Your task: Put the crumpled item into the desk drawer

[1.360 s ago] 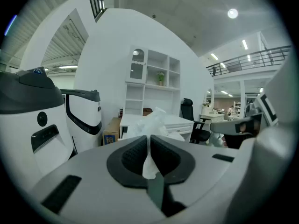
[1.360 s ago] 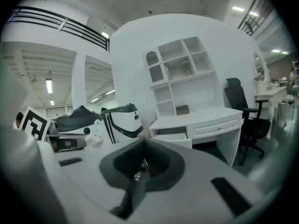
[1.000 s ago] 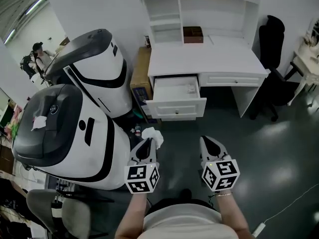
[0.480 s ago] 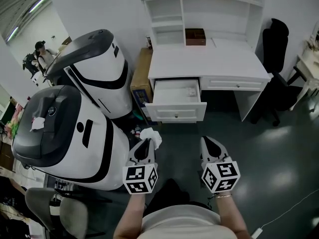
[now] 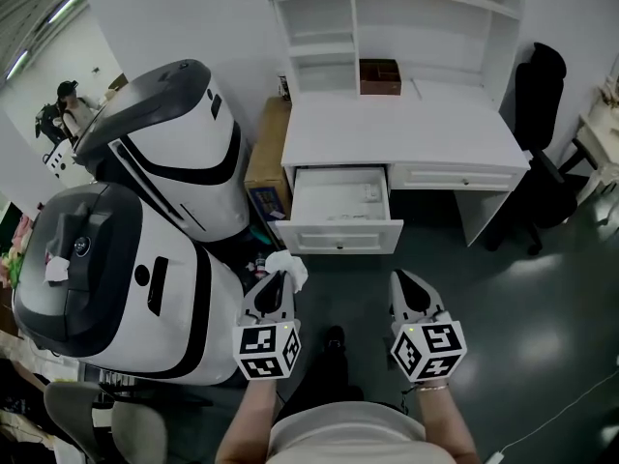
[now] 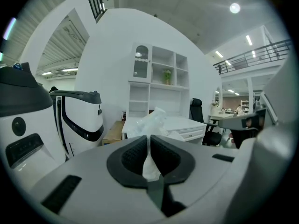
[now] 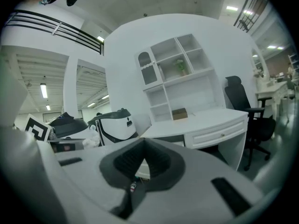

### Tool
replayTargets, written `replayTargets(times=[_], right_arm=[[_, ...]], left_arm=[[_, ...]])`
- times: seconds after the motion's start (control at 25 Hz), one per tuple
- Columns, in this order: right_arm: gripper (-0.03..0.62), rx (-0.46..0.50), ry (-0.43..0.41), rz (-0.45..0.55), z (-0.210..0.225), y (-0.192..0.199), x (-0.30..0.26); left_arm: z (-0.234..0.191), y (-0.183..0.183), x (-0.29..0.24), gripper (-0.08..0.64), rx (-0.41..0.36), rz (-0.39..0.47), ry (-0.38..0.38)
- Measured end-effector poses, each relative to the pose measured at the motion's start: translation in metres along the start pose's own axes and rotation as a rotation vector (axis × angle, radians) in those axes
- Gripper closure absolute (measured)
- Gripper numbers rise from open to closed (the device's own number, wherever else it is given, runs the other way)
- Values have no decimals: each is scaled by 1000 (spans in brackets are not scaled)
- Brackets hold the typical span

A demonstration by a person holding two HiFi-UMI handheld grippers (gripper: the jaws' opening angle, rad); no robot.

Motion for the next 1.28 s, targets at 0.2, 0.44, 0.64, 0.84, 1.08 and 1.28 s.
replayTargets(times=[0.2, 0.44, 0.64, 0.84, 1.08, 1.28], right_arm=[[591, -3, 13, -4, 9, -16, -49], [591, -12, 27, -14, 15, -32, -103], [591, -19, 46, -19, 18, -46, -140], [590, -15, 55, -13, 14, -57, -173], [591, 4, 57, -3, 5, -67, -197], [590, 14, 73, 3, 6, -73, -210]], left_arm=[[-20, -15, -45, 545, 1, 4, 6], [-45, -30, -96, 546, 8, -9, 15], [-66, -41, -133, 546, 15, -17, 27], [-84, -51, -162, 545, 18, -11, 52], [-102, -60, -181, 546, 20, 6, 65], [-111, -63, -194, 546, 29, 3, 71]])
Point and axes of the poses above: the fingertips, and each gripper's own axes: x backward along the fingers, z to its right, y out of its underside, the point moved 7 cm from there along x, backward along the fingers, and after that the axes turned 2 degrees about -z, right-handed, at the moved point
